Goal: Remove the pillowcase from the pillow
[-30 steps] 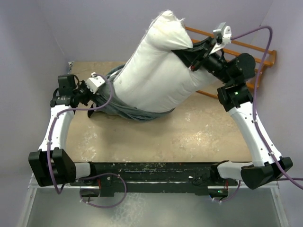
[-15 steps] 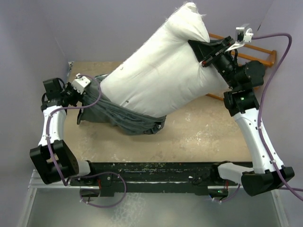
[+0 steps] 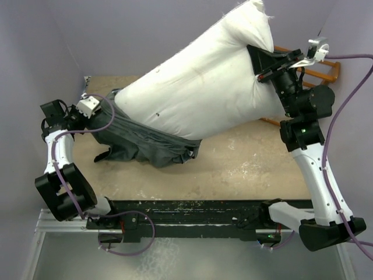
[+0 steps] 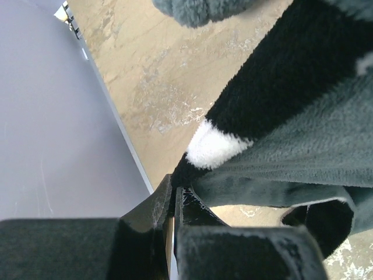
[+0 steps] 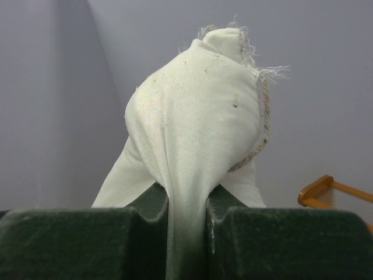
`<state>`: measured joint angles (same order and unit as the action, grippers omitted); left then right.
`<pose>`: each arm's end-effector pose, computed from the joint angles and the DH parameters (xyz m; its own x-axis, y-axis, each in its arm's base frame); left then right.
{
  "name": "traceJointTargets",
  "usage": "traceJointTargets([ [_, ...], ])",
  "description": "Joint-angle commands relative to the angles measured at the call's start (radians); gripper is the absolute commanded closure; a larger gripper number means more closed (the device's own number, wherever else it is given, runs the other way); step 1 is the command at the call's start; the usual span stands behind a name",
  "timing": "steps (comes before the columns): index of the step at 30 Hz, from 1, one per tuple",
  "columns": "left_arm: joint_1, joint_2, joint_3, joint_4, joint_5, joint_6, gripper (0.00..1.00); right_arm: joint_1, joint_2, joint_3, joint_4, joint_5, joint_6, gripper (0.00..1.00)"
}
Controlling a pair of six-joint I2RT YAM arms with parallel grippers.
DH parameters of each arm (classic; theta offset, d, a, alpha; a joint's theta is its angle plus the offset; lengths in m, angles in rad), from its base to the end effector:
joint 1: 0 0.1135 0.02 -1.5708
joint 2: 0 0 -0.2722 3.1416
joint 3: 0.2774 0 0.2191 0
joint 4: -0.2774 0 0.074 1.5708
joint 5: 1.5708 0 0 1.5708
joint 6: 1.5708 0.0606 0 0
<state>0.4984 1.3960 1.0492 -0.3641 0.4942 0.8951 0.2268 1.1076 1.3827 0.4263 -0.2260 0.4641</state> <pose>0.2665 0.1123 0.2833 -0.4405 0.5423 -0.7154 0.3815 0.8345 0.3977 0.1787 0.0552 0.5579 0.3895 0.5376 -0.7479 -0.6266 0.7498 0.2127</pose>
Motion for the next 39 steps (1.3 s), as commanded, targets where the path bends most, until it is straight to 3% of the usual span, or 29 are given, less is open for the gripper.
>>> traceJointTargets([
  [1, 0.068, 0.031, 0.021, 0.040, -0.197, 0.043, 1.00, -0.063, -0.130, 0.092, 0.451, 0.333, -0.066, 1.00],
  [10, 0.068, 0.058, 0.037, 0.023, -0.209, 0.027, 1.00, -0.063, -0.157, 0.076, 0.473, 0.446, -0.094, 1.00],
  [18, 0.068, 0.036, -0.006, -0.032, -0.163, 0.033, 1.00, -0.063, -0.166, 0.042, 0.545, 0.607, -0.015, 1.00],
  [24, 0.043, -0.014, 0.010, -0.109, -0.071, -0.020, 1.00, -0.063, -0.135, 0.045, 0.526, 0.523, 0.028, 1.00],
  [29, -0.066, 0.002, 0.226, -0.183, -0.074, -0.182, 1.00, -0.062, -0.097, 0.086, 0.511, 0.438, 0.035, 1.00],
  [38, -0.325, 0.151, 0.717, -0.206, -0.267, -0.419, 1.00, -0.061, -0.048, 0.153, 0.440, 0.247, 0.169, 1.00],
  [39, -0.339, 0.176, 0.759, -0.228, -0.283, -0.439, 0.84, -0.060, -0.038, 0.165, 0.438, 0.229, 0.190, 1.00],
])
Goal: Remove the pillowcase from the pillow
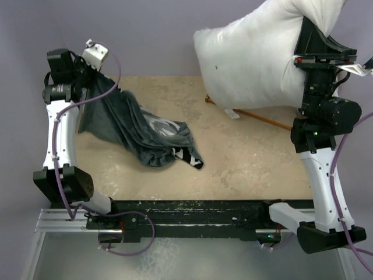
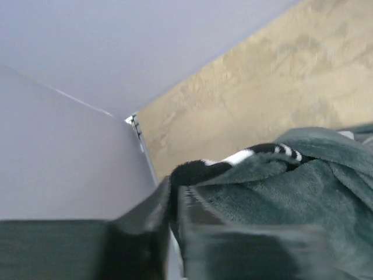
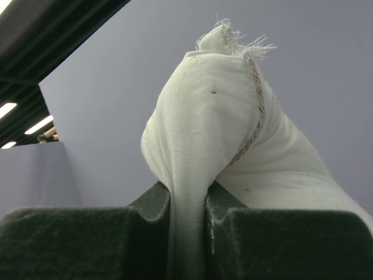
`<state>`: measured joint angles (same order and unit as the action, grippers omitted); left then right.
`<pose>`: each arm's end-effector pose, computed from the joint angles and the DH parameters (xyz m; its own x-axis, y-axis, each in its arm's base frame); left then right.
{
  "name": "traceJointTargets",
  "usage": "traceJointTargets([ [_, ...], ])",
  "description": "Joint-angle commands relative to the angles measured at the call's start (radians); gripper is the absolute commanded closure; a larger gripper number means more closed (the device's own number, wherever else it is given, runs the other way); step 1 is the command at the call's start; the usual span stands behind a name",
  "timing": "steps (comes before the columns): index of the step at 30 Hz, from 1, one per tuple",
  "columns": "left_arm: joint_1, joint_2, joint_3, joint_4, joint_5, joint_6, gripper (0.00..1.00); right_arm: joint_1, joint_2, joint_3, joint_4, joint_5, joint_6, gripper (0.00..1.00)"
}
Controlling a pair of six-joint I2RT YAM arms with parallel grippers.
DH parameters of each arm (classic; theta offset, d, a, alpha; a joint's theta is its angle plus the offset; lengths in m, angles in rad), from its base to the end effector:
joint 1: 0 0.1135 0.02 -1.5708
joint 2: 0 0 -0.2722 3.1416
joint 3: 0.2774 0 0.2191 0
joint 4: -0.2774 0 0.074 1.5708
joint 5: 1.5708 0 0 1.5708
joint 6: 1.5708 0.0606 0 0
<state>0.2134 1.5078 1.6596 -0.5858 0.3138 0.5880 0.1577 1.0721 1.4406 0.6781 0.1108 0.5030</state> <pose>0.3182 0.0498 0.4210 -0.3018 0.4744 -0.8269 0.2881 0.8722 0.3953 0.1314 0.0141 0.6006 0.7002 0.5965 -0.3924 -0.5010 0.8020 0.3252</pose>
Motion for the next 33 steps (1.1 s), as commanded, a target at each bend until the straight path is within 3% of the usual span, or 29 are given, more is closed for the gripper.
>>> traceJointTargets([
  [1, -0.062, 0.084, 0.179, -0.034, -0.107, -0.145, 0.60, 0.011, 0.007, 0.120, 0.182, -0.121, 0.175, 1.00],
  [3, -0.070, 0.108, 0.195, -0.078, -0.104, -0.154, 0.15, 0.016, 0.024, 0.142, 0.185, -0.141, 0.216, 1.00],
  [4, -0.071, 0.113, 0.184, -0.094, -0.102, -0.149, 0.02, 0.021, 0.032, 0.153, 0.186, -0.150, 0.231, 1.00],
  [10, -0.050, 0.065, 0.017, -0.085, -0.128, -0.102, 0.01, 0.068, 0.094, 0.235, 0.187, -0.170, 0.326, 1.00],
  [13, 0.023, 0.056, 0.018, -0.096, -0.087, -0.125, 0.01, 0.112, 0.160, 0.302, 0.180, -0.164, 0.384, 1.00],
  [16, 0.105, 0.059, 0.048, -0.094, -0.054, -0.148, 0.01, 0.226, 0.215, 0.357, 0.155, -0.132, 0.331, 1.00],
  [24, 0.164, -0.034, -0.088, 0.015, -0.078, -0.136, 0.01, 0.435, 0.363, 0.428, 0.131, 0.105, 0.325, 1.00],
  [29, 0.178, -0.067, -0.144, 0.029, -0.054, -0.182, 0.01, 0.439, 0.314, 0.257, 0.075, 0.356, 0.275, 1.00],
  [33, 0.178, -0.092, -0.191, 0.018, 0.001, -0.204, 0.01, 0.399, 0.206, -0.086, 0.088, 0.489, 0.213, 1.00],
])
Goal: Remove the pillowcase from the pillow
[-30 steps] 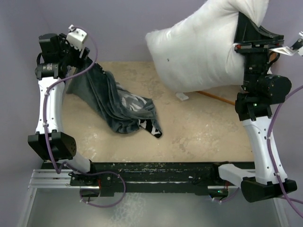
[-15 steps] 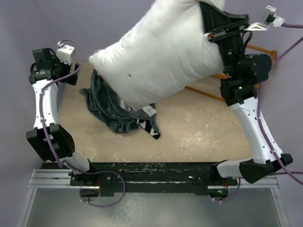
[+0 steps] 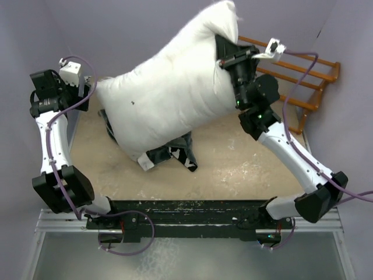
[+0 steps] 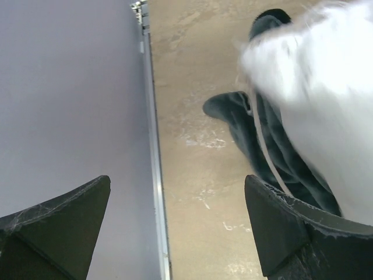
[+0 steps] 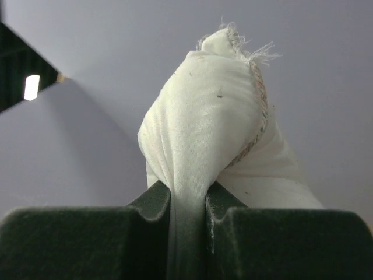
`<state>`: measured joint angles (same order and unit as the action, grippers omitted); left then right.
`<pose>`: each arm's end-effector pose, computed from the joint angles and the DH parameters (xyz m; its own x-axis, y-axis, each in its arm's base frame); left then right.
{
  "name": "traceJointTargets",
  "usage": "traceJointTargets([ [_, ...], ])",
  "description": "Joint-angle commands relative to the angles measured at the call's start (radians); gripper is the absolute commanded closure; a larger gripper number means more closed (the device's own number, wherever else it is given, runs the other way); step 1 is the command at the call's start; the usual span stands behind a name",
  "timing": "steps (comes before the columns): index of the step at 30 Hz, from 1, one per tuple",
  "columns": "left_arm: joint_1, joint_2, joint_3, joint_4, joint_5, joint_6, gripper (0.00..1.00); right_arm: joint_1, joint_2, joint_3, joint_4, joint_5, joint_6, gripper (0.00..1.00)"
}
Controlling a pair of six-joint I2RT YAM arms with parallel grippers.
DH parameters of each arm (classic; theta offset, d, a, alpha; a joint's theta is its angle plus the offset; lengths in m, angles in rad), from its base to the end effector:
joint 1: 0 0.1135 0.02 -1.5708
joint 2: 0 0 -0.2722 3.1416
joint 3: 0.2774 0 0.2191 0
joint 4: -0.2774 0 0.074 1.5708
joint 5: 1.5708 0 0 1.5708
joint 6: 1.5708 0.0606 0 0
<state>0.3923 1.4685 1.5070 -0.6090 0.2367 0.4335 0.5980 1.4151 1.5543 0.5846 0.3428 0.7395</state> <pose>0.2940 0.1063 0.3806 -0.5324 0.2216 -0.8170 0.0378 0.9704 0.2386 0.2399 0.1388 0.5579 0.1873 0.8956 -0.4036 -0.6068 0.4286 0.6694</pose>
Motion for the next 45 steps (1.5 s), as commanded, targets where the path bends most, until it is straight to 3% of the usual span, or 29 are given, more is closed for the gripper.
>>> traceJointTargets([
  [1, -0.001, -0.063, -0.053, 0.044, 0.084, -0.053, 0.01, -0.075, -0.169, -0.291, 0.180, 0.246, 0.018, 1.00],
  [6, -0.003, -0.087, -0.127, 0.065, 0.113, -0.061, 0.01, -0.200, -0.338, -0.775, 0.202, 0.214, 0.108, 0.97],
  [8, -0.001, -0.099, -0.166, 0.089, 0.124, -0.069, 0.01, -0.228, -0.404, -0.906, 0.180, 0.211, 0.086, 0.73],
  [9, -0.002, -0.104, -0.185, 0.104, 0.129, -0.073, 0.01, -0.235, -0.419, -0.955, 0.172, 0.201, 0.073, 0.57],
  [11, -0.001, -0.112, -0.219, 0.128, 0.144, -0.089, 0.01, -0.248, -0.457, -1.019, 0.103, 0.188, 0.049, 0.14],
  [12, -0.002, -0.114, -0.232, 0.135, 0.153, -0.100, 0.01, -0.248, -0.466, -1.032, 0.050, 0.187, 0.025, 0.02],
  [16, -0.002, -0.125, -0.272, 0.149, 0.196, -0.123, 0.01, -0.249, -0.492, -1.018, -0.204, 0.242, -0.066, 0.00],
  [23, -0.007, -0.192, -0.453, 0.253, 0.318, -0.187, 0.01, -0.250, -0.570, -0.933, -0.570, 0.599, -0.253, 0.00],
  [28, -0.027, -0.232, -0.627, 0.376, 0.337, -0.207, 0.01, -0.290, -0.606, -0.927, -0.760, 0.825, -0.144, 0.00],
  [30, -0.033, -0.248, -0.690, 0.420, 0.340, -0.215, 0.01, -0.299, -0.656, -0.974, -0.727, 0.838, -0.147, 0.00],
  [34, -0.051, -0.300, -0.808, 0.554, 0.349, -0.271, 0.01, -0.299, -0.751, -1.111, -0.495, 0.744, -0.246, 0.00],
  [38, -0.103, -0.379, -0.929, 0.649, 0.348, -0.289, 0.01, -0.299, -0.776, -1.178, -0.405, 0.682, -0.311, 0.00],
  [45, -0.163, -0.526, -1.104, 0.736, 0.350, -0.311, 0.01, -0.299, -0.683, -1.148, -0.489, 0.706, -0.251, 0.00],
])
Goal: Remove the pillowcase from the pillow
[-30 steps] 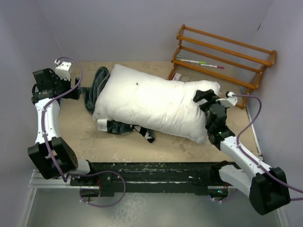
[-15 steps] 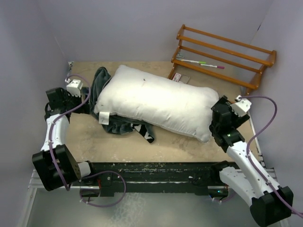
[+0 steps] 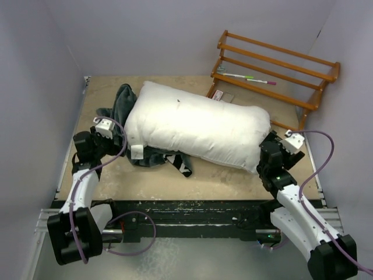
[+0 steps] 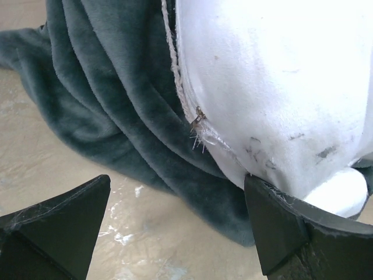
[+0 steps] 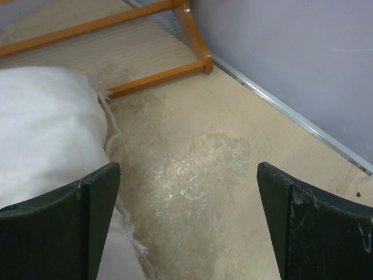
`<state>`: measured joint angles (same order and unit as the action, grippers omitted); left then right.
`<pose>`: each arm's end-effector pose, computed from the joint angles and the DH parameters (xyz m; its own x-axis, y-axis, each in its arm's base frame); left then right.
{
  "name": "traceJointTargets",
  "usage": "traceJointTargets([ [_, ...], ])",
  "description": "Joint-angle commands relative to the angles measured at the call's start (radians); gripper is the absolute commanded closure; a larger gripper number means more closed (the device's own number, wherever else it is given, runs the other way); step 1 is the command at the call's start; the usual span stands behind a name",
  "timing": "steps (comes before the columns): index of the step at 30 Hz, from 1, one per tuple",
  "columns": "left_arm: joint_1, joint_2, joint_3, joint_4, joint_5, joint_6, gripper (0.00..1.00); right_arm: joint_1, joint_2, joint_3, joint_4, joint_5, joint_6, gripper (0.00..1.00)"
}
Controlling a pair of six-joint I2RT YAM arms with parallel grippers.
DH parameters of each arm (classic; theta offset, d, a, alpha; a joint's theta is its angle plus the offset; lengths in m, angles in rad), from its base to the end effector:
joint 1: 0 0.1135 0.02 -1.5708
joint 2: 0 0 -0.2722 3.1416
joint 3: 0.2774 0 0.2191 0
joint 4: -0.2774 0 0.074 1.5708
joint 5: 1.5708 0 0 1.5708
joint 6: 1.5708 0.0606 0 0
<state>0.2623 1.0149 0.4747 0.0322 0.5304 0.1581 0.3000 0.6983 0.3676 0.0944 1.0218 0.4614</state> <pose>0.1994 0.0218 0.2264 -0.4319 0.0247 -0.9016 0.2746 0.9557 -0.1054 0.1423 -0.0101 0.2521 0.0838 0.2691 -0.9595 0.6709 0.6966 0.2540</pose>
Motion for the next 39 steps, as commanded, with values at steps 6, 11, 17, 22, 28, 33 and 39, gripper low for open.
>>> traceJointTargets([
  [6, -0.038, -0.281, -0.290, 0.234, 0.087, -0.024, 0.01, -0.001, 0.153, 0.123, -0.169, 0.007, 0.145, 0.00],
  [11, -0.038, -0.438, -0.350, 0.214, 0.060, -0.038, 0.01, 0.001, 0.145, 0.078, -0.020, -0.033, -0.033, 0.00],
  [17, -0.037, -0.513, -0.387, 0.213, -0.023, -0.074, 0.01, 0.001, -0.022, -0.089, 0.235, -0.470, -0.384, 0.00],
  [22, -0.038, -0.570, -0.433, 0.231, -0.056, -0.092, 0.01, 0.007, -0.029, -0.165, 0.339, -0.691, -0.521, 0.00],
  [28, -0.038, -0.607, -0.435, 0.201, -0.157, -0.132, 0.01, 0.008, -0.152, -0.203, 0.303, -0.600, -0.470, 0.00],
  [33, -0.039, -0.615, -0.436, 0.195, -0.201, -0.151, 0.01, 0.005, -0.310, -0.278, 0.292, -0.578, -0.480, 0.00],
  [39, -0.040, -0.580, -0.431, 0.214, -0.205, -0.149, 0.01, 0.001, -0.382, -0.334, 0.309, -0.645, -0.485, 0.00],
])
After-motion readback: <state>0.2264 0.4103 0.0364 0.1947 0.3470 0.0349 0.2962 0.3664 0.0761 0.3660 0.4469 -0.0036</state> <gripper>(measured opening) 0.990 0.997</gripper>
